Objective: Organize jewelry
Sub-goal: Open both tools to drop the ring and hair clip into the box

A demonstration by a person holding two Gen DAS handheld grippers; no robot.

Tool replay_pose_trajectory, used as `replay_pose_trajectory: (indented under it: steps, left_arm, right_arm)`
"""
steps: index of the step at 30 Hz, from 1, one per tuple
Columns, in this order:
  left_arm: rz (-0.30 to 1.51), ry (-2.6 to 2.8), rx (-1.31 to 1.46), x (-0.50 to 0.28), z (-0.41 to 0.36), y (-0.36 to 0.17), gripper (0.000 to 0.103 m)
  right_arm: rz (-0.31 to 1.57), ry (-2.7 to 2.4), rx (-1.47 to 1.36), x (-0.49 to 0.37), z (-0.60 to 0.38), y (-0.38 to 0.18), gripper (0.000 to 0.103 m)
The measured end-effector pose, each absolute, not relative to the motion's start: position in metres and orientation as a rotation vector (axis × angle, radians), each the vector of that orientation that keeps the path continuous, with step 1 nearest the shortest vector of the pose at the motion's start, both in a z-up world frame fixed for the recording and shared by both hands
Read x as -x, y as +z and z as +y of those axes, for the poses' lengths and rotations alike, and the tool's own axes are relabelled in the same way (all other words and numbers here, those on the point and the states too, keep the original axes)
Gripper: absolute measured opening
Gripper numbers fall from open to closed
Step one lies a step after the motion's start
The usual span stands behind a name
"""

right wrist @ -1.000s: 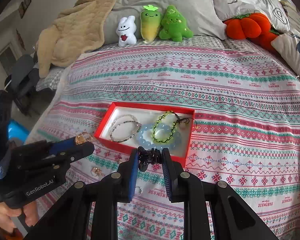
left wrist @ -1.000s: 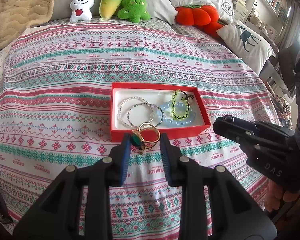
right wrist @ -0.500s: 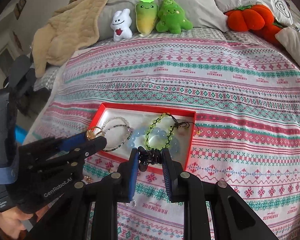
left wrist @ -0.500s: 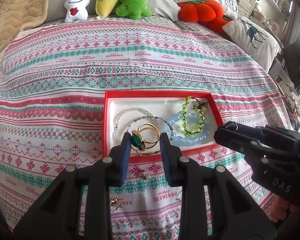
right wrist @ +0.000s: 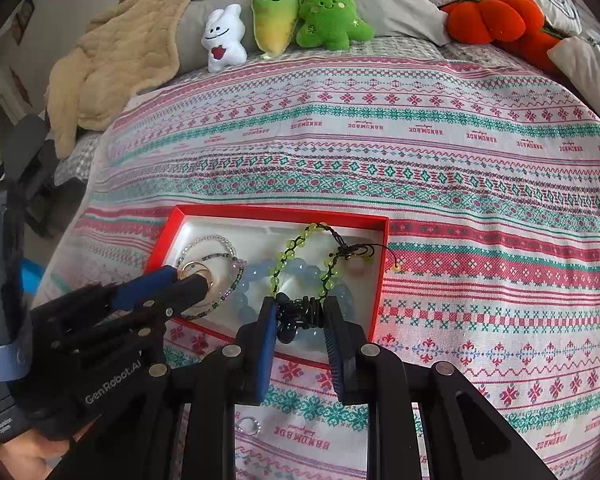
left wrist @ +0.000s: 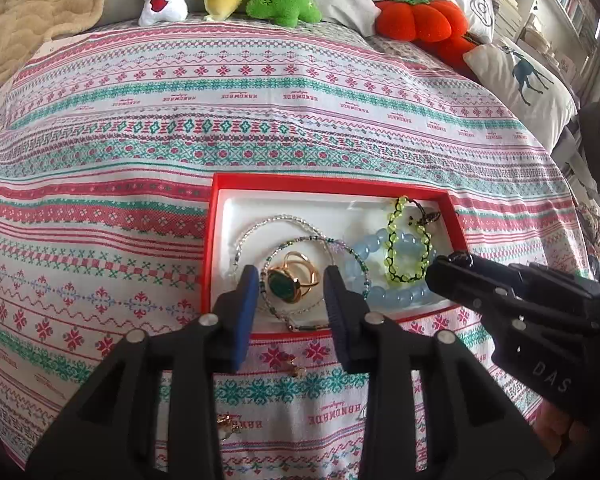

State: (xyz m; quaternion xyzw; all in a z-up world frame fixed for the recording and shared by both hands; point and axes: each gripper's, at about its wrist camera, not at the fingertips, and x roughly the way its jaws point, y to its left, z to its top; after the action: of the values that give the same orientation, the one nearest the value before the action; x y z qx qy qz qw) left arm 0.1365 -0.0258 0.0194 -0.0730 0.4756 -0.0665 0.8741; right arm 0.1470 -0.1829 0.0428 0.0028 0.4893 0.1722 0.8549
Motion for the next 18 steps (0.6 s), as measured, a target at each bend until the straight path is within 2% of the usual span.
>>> replay_pose_trajectory:
  steps: [8, 11, 12, 13, 15, 18]
  left_arm:
    - [0.962, -0.151, 0.149, -0.130, -0.022, 0.032, 0.058]
    - [0.957, -0.149, 0.133, -0.126, -0.021, 0.036, 0.066]
    - [0.957, -0.148, 0.125, -0.125, -0.020, 0.038, 0.069]
    - [0.957, -0.146, 0.121, -0.124, -0.020, 0.038, 0.072]
    - [0.961, -0.135, 0.109, -0.122, -0.017, 0.039, 0.075]
    - [0.969, -0.133, 0.109, -0.118, -0.012, 0.041, 0.076]
  right_arm:
    - [1.010, 0.361, -0.007, -0.141, -0.185, 0.048, 0.025]
    - [1.004, 0.357, 0.001, -0.138, -0.185, 0.052, 0.030]
    - [1.004, 0.353, 0.004, -0.137, -0.185, 0.053, 0.042]
    - [1.002, 0.350, 0.002, -0.136, -0.185, 0.055, 0.062]
    - [0.971, 0.349, -0.008, -0.131, -0.188, 0.061, 0.072]
    - [0.955, 0.360, 0.001, -0.125, -0.189, 0.069, 0.072]
